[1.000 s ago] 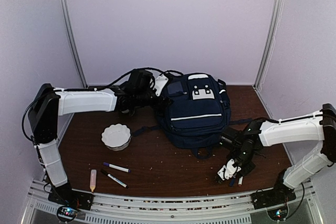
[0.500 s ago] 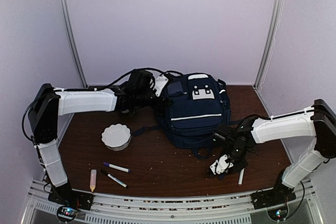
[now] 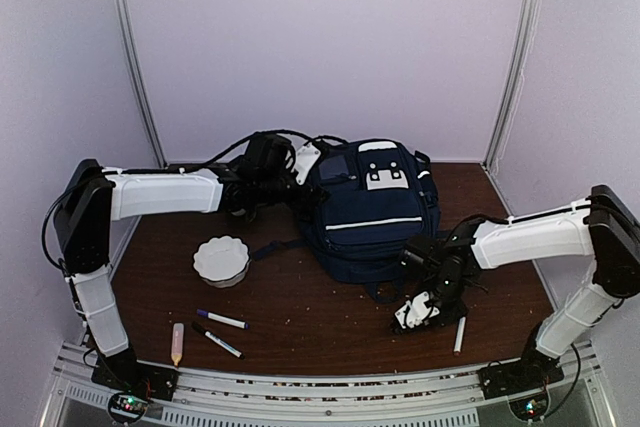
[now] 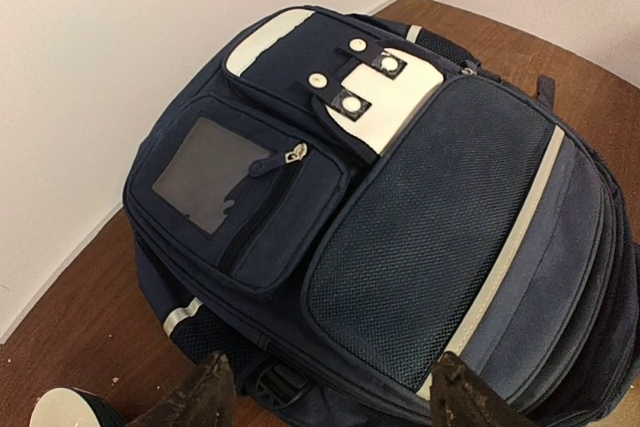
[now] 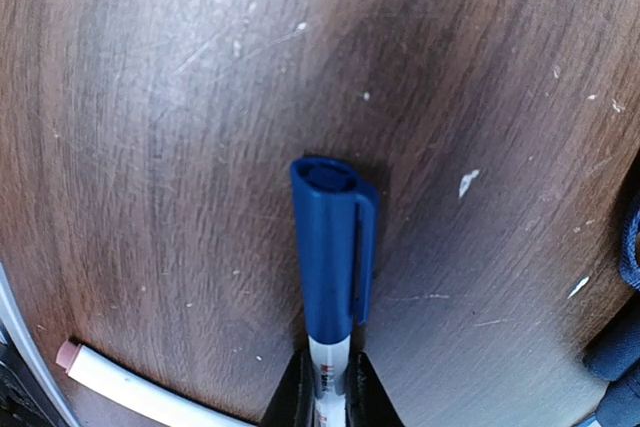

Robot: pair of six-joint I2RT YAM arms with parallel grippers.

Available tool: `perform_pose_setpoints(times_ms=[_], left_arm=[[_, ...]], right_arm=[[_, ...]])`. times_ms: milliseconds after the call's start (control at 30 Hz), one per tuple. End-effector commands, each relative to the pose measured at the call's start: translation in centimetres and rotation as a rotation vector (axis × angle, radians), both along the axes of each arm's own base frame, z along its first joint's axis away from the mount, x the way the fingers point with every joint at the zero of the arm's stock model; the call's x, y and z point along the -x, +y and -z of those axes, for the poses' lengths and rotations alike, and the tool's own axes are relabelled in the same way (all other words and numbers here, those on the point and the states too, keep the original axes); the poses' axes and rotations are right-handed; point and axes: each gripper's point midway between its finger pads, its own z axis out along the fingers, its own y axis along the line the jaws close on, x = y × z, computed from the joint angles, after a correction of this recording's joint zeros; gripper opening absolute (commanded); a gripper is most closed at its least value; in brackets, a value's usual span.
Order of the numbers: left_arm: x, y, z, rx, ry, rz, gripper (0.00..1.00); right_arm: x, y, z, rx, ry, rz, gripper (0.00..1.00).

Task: Pack the student bag
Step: Pick up the pen from the corner of the board.

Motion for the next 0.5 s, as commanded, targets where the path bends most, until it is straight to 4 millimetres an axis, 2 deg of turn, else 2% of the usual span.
perform_pose_setpoints(times_ms=[0,267,467], left_arm=[[-0.7,-0.5,-1.9,0.032,-0.043,0.004,0.69],[-0.6,-0.9,-1.8,0.021,-0.054,0.036,0.69],[0.9,-2.7,-1.4,-0.016,-0.075,0.205,0.68]], right_arm=[[-0.3,1.0,0.0,-0.033,0.015,0.025,0.05],[-1.6,1.3,-2.5,-0.074,-0.006,0.064,0.00],[-3.1,0.1,-5.0,-0.139,0.051,0.196,0.00]])
